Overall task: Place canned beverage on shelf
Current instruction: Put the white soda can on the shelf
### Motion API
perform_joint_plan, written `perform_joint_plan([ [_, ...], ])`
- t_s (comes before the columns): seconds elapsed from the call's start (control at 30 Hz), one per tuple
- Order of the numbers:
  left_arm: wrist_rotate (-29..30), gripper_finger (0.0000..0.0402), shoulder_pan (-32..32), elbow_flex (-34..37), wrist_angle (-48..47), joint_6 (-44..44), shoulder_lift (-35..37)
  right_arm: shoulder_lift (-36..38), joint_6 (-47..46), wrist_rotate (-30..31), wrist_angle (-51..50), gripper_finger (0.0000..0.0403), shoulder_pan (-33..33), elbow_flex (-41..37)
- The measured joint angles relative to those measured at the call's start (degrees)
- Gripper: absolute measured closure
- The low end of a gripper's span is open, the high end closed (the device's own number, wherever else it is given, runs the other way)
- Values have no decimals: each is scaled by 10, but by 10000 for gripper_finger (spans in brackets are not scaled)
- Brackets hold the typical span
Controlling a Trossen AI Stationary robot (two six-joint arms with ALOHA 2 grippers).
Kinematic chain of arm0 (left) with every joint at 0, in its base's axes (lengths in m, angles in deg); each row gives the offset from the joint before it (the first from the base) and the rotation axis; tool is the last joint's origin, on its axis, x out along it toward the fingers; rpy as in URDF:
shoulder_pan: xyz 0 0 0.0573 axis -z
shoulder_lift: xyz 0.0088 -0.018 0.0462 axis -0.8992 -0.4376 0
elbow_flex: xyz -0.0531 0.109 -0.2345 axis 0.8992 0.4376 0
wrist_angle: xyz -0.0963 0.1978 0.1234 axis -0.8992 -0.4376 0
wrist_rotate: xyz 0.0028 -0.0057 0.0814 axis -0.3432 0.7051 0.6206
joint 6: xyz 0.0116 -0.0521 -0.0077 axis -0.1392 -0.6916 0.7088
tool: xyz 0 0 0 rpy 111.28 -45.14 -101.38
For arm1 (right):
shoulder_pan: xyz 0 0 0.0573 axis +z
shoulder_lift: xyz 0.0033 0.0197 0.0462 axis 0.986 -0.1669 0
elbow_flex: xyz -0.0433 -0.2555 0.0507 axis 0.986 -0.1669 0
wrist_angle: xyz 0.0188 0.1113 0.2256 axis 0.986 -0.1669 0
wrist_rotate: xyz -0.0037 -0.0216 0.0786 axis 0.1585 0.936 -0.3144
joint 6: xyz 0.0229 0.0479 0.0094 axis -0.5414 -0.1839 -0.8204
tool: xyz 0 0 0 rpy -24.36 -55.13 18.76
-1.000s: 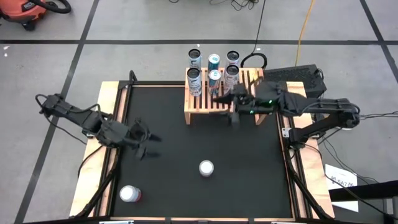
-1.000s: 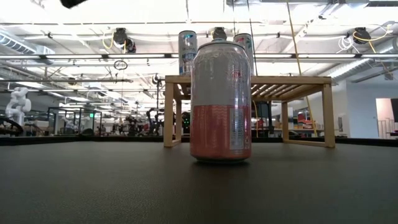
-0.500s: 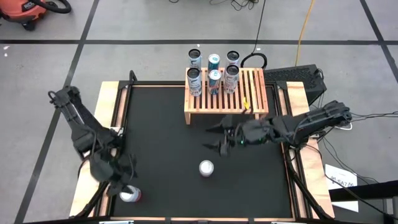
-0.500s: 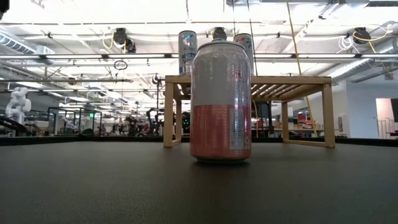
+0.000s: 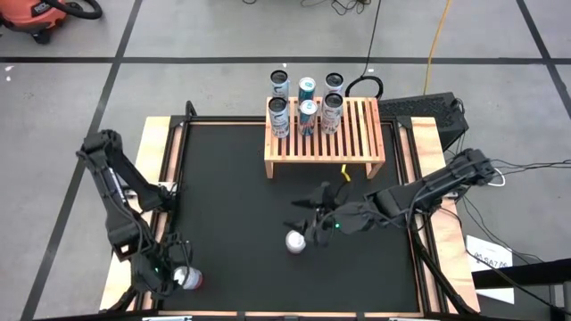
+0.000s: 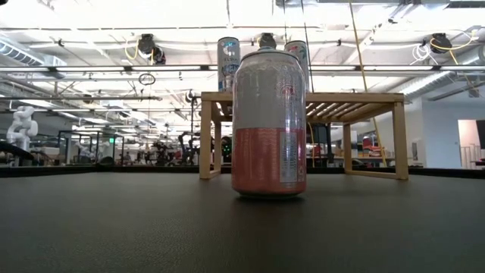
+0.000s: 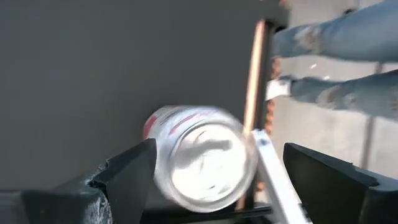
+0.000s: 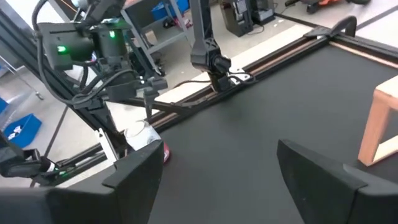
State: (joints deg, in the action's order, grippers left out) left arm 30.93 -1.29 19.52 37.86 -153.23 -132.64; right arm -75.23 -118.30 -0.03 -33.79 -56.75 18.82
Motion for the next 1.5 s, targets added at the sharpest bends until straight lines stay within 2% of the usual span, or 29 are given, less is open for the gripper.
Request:
perform_joint_plan([
  [0.13, -7, 52, 5, 0, -27, 0, -22, -8, -10, 0, 4, 101, 3, 0],
  [0.5, -7, 53, 19, -1, -22, 6, -96, -7, -11, 3, 4, 101, 5, 0],
  [0.6, -7, 73, 19, -1, -23, 6, -109, -7, -11, 15, 4, 101, 5, 0],
  [0.73, -2, 123, 19, -2, -24, 7, -109, -7, -11, 16, 4, 101, 5, 0],
  [0.9, 4, 129, 5, -10, -56, 36, -104, -7, -11, 16, 4, 101, 5, 0],
  [1.03, 7, 129, -34, -41, -120, 85, -88, -7, -11, 15, 4, 101, 5, 0],
  [1.17, 17, 129, -94, -75, -166, 175, -65, -7, -5, 13, 4, 101, 5, 0],
  [1.33, 28, 128, -193, -130, -162, 299, -45, -7, 45, 9, 23, 101, 1, 0],
  [1.5, 36, 127, -300, -193, -147, 419, -46, -7, 96, -49, 74, 101, -12, 0],
])
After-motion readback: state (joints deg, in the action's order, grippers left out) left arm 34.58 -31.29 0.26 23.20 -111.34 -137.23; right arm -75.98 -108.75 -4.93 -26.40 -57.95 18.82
